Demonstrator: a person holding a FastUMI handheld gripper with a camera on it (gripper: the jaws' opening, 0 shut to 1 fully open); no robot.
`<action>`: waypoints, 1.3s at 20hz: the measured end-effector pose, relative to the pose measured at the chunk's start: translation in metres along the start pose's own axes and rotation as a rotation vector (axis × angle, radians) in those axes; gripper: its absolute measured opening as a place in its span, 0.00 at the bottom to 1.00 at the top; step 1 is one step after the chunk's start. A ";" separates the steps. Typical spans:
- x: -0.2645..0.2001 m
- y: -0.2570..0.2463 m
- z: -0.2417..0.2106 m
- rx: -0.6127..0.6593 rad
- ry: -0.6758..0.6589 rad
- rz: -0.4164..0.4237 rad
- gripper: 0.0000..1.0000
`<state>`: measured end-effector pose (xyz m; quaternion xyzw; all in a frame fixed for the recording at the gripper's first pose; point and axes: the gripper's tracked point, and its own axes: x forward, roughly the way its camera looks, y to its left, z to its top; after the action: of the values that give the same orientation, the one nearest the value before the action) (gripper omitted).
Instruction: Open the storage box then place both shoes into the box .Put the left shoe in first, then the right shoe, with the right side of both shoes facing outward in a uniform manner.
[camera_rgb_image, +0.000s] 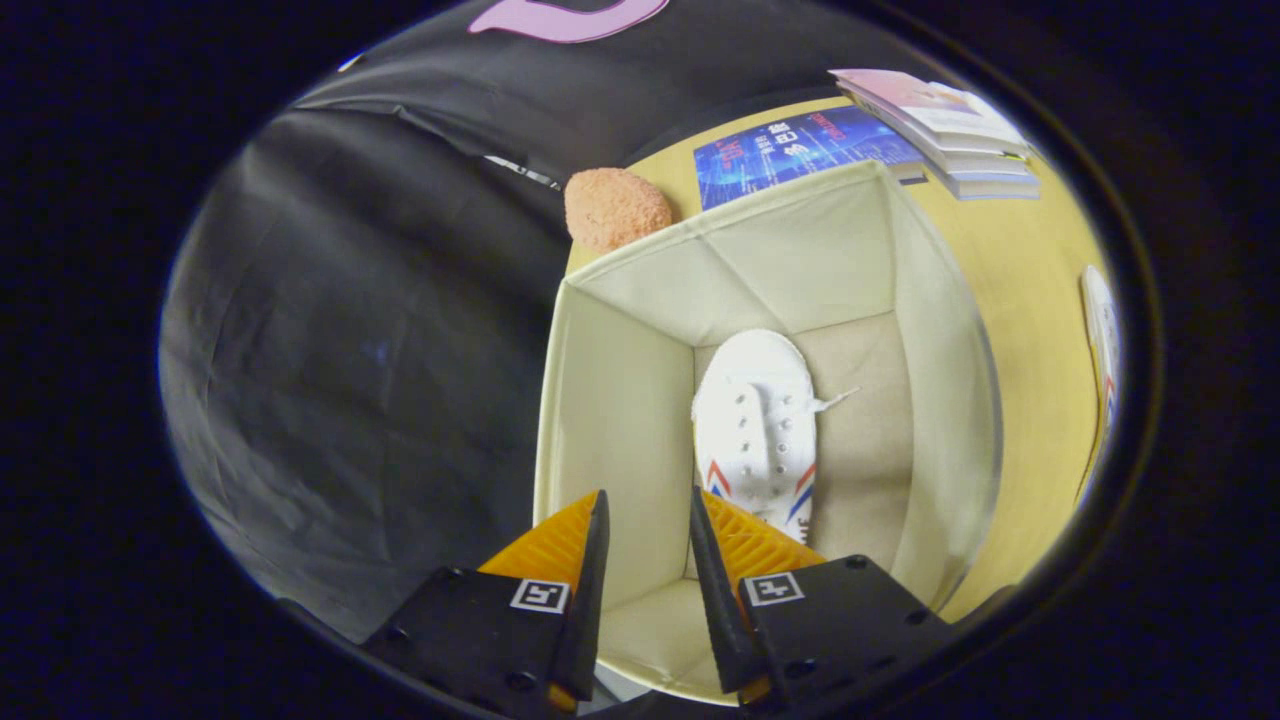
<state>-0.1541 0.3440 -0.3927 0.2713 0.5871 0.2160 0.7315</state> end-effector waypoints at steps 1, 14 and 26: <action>-0.003 0.000 0.001 0.002 -0.006 0.003 0.49; -0.107 -0.080 0.096 0.121 -0.232 -0.025 0.49; -0.198 -0.307 0.096 0.175 -0.276 -0.407 0.49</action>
<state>-0.1041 -0.0290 -0.4301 0.2366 0.5405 -0.0265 0.8069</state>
